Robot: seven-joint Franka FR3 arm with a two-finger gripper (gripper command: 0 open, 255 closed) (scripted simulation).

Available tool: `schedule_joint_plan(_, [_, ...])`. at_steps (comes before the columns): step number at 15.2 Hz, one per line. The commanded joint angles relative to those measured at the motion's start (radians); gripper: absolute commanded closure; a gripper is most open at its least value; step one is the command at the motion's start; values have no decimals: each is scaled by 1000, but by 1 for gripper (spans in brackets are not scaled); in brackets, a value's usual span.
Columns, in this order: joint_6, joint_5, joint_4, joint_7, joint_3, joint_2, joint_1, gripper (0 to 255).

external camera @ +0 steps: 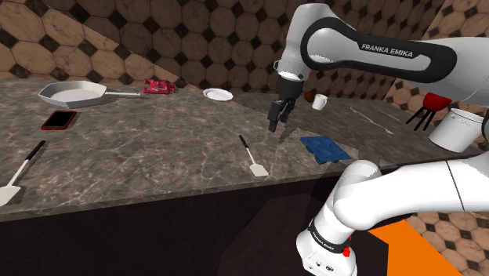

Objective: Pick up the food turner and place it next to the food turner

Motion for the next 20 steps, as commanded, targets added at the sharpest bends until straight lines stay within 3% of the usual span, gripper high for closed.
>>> schedule_joint_plan(1, [0, 0, 0, 0, 0, 0, 0, 0])
schedule_joint_plan(9, [335, 7, -132, 234, 33, 155, -99, 0])
schedule_joint_plan(17, [667, -14, -179, 473, 57, 394, -206, 0])
schedule_joint_plan(20, [738, -21, -192, 505, 58, 448, -220, 0])
